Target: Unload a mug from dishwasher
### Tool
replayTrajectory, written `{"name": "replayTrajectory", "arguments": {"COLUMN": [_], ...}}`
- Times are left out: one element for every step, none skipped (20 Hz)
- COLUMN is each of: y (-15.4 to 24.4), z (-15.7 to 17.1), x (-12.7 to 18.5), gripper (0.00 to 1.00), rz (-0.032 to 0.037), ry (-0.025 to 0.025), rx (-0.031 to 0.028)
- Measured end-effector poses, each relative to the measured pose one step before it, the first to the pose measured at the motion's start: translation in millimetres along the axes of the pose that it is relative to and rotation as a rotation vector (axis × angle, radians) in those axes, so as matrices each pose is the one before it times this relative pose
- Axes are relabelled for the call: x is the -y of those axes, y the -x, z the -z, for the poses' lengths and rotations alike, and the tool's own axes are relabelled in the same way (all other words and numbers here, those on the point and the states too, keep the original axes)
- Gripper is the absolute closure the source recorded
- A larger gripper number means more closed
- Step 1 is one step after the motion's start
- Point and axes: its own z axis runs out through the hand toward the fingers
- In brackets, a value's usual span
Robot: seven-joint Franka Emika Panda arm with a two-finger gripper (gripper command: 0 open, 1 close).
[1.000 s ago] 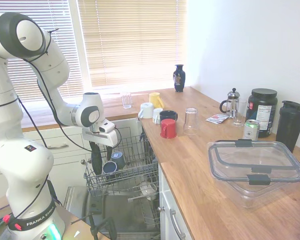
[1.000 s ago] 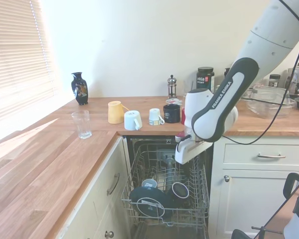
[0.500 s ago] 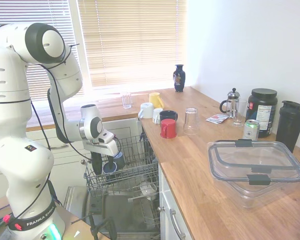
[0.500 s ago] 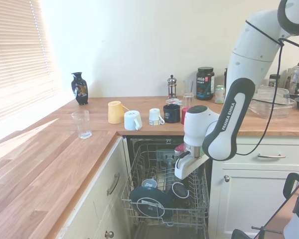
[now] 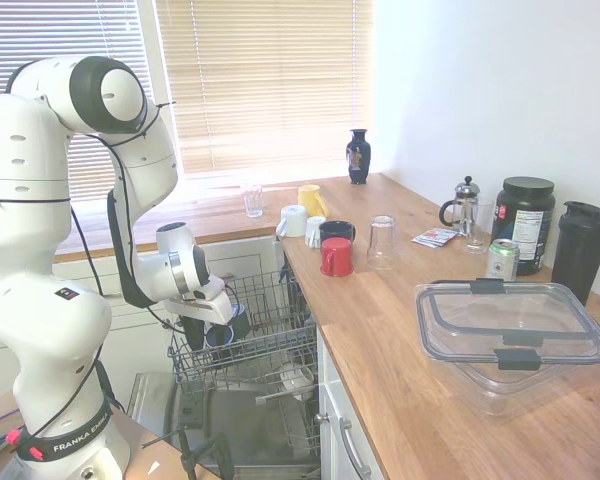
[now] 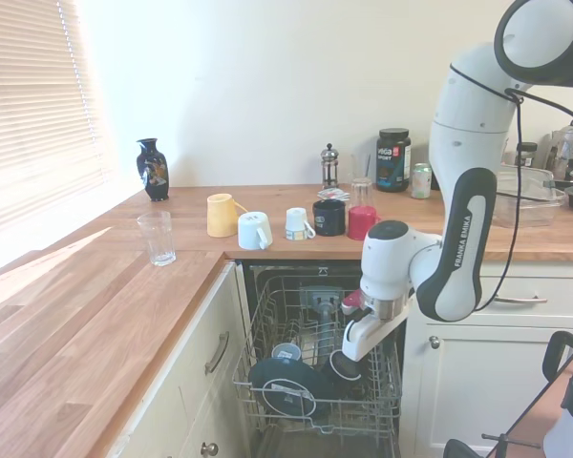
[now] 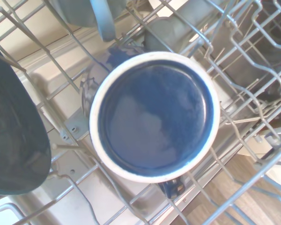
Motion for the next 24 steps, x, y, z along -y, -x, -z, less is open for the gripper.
{"name": "replayTrajectory", "arguments": {"y": [1.14,0.97,0.98,1.28,1.31,1.99,3.04,3.45,4.08,3.6,3.48,2.23,0.18,-1.58,-3.68,-4.45,-4.81,-5.55,-5.7,-5.2,-4.3,-3.18,-2.13,-1.65], "z": [0.03,0.04,-0.02,0.08,0.14,0.26,0.4,0.75,1.34,1.09,0.26,-0.36,-0.73,-0.8,-0.48,0.25,0.91,1.28,1.62,1.35,1.11,1.16,0.66,0.08], "x": [-0.1,-0.33,-0.31,0.07,0.34,1.14,2.14,2.89,3.94,3.37,2.45,1.0,-0.44,-1.17,-1.71,-1.86,-1.42,-0.65,0.06,0.98,1.91,2.63,2.51,2.1], "gripper": [0.0,0.0,0.0,0.0,0.0,0.0,0.0,0.0,0.0,0.0,0.0,0.0,0.0,0.0,0.0,0.0,0.0,0.0,0.0,0.0,0.0,0.0,0.0,0.0], "rz": [0.00267,0.00744,0.0104,0.01257,0.01254,0.01354,0.01347,0.01378,0.0157,0.01639,0.02144,0.02382,0.02409,0.02423,0.02274,0.01371,0.00902,0.003,-0.00022,0.00137,0.00192,0.00493,0.0077,0.00737], "ry": [-0.0004,-0.00293,-0.00294,-0.00211,-0.0011,-0.00161,-0.00259,-0.0031,-0.00383,0.00045,0.00799,0.01318,0.01653,0.01758,0.01697,0.01179,0.00727,0.00304,-0.00083,0.0019,0.00422,0.00472,0.00382,0.00566], "rx": [-0.00357,-0.00211,-0.00092,-0.00072,-0.00065,-0.00007,0.00122,0.00103,0.00037,-0.00054,-0.00064,-0.00122,-0.00229,-0.00208,-0.00261,-0.00286,-0.00427,-0.00449,-0.00375,-0.00377,-0.0013,0.00095,0.00251,0.00277]}}
